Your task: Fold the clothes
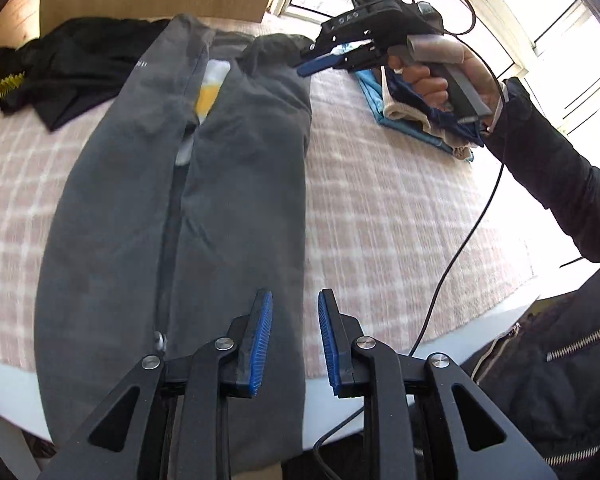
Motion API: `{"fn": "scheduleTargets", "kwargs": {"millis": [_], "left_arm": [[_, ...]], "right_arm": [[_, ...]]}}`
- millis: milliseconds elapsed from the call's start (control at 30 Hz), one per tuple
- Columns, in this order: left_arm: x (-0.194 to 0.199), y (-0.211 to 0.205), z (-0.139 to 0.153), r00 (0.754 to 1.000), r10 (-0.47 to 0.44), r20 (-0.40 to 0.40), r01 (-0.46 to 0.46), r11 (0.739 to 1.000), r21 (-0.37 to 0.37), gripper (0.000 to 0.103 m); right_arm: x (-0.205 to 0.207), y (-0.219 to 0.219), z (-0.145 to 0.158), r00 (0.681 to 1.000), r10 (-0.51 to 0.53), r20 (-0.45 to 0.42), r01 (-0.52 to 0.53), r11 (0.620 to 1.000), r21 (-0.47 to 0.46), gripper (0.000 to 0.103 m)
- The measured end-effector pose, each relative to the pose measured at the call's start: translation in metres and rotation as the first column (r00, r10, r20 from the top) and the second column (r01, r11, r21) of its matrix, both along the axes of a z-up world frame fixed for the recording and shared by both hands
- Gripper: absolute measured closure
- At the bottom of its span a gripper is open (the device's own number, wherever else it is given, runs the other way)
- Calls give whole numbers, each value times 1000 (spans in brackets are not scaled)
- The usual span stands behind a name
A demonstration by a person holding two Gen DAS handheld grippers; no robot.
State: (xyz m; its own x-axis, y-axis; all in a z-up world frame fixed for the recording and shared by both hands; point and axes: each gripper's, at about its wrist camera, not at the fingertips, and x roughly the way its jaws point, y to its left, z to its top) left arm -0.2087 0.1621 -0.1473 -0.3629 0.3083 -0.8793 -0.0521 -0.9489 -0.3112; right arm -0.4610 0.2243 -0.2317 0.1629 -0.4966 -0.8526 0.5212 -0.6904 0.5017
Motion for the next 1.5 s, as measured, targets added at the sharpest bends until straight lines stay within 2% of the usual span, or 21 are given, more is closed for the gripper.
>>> {"fn": "scheduleTargets", "kwargs": {"millis": [67, 100, 167, 233, 300, 367, 400, 467, 567, 700, 733, 800, 867, 900, 933, 1000, 1067, 1167, 1300, 1433, 1500], "left_arm": [[-42, 0, 0, 999, -32, -27, 30, 998, -62, 81], [-63, 1, -1, 998, -37, -42, 33, 995, -95, 81], [-102, 3, -6, 997, -45, -58, 40, 996, -84, 81], [-134, 9, -18, 997, -62, -54, 56, 994, -93, 81], [-159, 17, -36, 995, -96, -17, 93, 990, -106, 81], [-168, 26, -55, 990, -133, 42, 137, 985, -106, 81], [-168, 31, -62, 985, -162, 59, 167, 980, -108, 81], [-165, 38, -64, 980, -198, 32, 201, 969, -146, 77], [-166, 34, -65, 980, -196, 32, 198, 973, -116, 75], [-166, 26, -64, 981, -193, 36, 195, 977, -80, 73], [-164, 24, -62, 981, -189, 34, 191, 979, -74, 73], [-158, 15, -53, 986, -164, 8, 164, 985, -45, 73], [-153, 7, -43, 990, -144, -11, 144, 990, -9, 73], [-150, 4, -40, 990, -141, -16, 141, 990, 1, 73], [-147, 2, -37, 990, -139, -21, 139, 990, 10, 73], [-144, -1, -35, 991, -136, -15, 136, 990, 19, 73], [-141, -3, -37, 991, -134, -3, 134, 991, 29, 73], [-137, 5, -41, 989, -149, 11, 149, 989, 23, 73], [-136, 10, -44, 987, -163, 9, 163, 986, 26, 73], [-144, 12, -42, 986, -166, -11, 166, 986, 21, 73], [-153, 12, -39, 985, -167, -34, 167, 986, 16, 72]], "right_arm": [[5, -8, -12, 998, 56, -4, -56, 997, 61, 79], [6, -8, -16, 997, 71, 6, -72, 994, 86, 83], [4, -2, -15, 996, 85, 25, -87, 987, 133, 88], [-7, 15, -10, 997, 49, 66, -58, 987, 151, 88], [-23, 31, 9, 999, -22, 31, 18, 994, 107, 88], [-42, 45, 25, 994, -113, -1, 113, 989, 96, 88], [-48, 43, 28, 994, -111, -3, 111, 989, 94, 87], [-54, 30, 29, 998, -63, -7, 63, 992, 111, 86], [-60, 12, 20, 1000, 11, -4, -11, 992, 129, 86], [-83, 14, 11, 1000, 17, -10, -15, 975, 221, 86], [-85, 18, 20, 999, 31, -24, -26, 980, 196, 86], [-84, 22, 45, 989, 104, -108, -85, 982, 167, 86], [-83, 20, 66, 961, 190, -203, -152, 970, 188, 77], [-83, 17, 73, 943, 228, -242, -179, 961, 209, 69], [-83, 13, 77, 920, 277, -276, -219, 949, 225, 68], [-83, -2, 78, 857, 411, -311, -335, 903, 270, 68], [-83, -16, 73, 795, 522, -310, -424, 843, 330, 68], [-76, -34, 57, 726, 632, -271, -524, 764, 377, 68], [-61, -49, 35, 640, 719, -272, -556, 677, 481, 68], [-61, -52, 22, 602, 756, -256, -573, 633, 521, 68], [-64, -52, 15, 601, 768, -222, -590, 614, 524, 68]]}}
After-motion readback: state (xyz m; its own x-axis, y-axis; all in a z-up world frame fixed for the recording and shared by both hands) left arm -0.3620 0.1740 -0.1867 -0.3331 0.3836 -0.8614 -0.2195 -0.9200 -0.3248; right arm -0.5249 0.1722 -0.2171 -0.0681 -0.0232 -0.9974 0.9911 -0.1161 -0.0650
